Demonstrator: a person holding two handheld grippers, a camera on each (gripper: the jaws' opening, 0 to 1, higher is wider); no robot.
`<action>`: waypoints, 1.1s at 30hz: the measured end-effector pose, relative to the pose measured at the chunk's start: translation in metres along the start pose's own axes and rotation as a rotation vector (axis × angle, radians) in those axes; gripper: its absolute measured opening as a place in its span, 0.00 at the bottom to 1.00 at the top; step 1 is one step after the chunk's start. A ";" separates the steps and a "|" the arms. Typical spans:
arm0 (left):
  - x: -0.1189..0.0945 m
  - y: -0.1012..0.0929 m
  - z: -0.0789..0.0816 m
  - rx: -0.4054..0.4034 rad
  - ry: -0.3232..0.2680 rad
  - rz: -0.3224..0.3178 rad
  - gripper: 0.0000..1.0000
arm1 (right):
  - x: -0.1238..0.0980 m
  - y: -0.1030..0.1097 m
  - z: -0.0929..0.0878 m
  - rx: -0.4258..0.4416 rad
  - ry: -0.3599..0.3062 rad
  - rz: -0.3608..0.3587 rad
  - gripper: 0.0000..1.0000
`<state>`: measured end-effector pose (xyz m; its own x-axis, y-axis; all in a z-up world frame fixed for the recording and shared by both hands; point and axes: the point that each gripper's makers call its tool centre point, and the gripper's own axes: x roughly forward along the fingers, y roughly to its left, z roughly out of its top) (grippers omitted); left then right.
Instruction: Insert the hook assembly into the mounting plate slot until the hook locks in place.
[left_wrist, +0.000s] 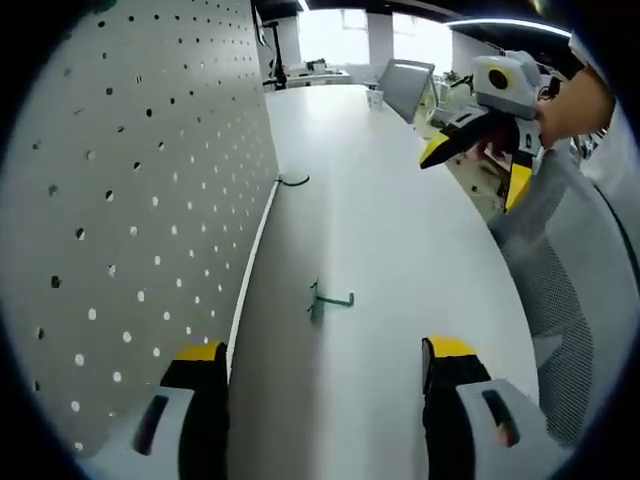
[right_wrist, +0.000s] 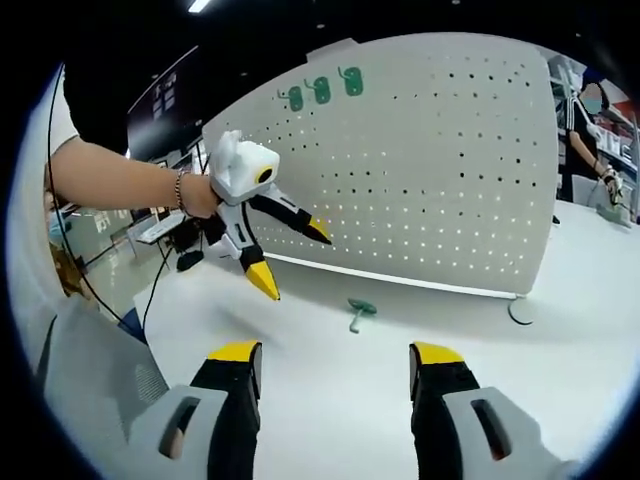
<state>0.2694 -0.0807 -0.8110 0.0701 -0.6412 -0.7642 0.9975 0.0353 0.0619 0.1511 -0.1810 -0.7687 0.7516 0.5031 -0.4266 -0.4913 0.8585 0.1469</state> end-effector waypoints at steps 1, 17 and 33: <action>0.001 0.001 0.001 0.004 0.004 -0.003 0.82 | 0.000 0.000 0.000 -0.002 0.002 0.002 0.58; 0.021 0.010 0.004 0.078 0.055 -0.047 0.79 | -0.006 -0.004 -0.004 -0.006 0.017 -0.005 0.58; 0.050 0.004 0.002 0.111 0.115 -0.098 0.76 | -0.006 -0.004 -0.010 -0.010 0.042 0.009 0.59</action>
<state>0.2765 -0.1146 -0.8478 -0.0198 -0.5455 -0.8378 0.9925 -0.1119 0.0494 0.1448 -0.1882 -0.7756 0.7283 0.5059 -0.4622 -0.5023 0.8529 0.1423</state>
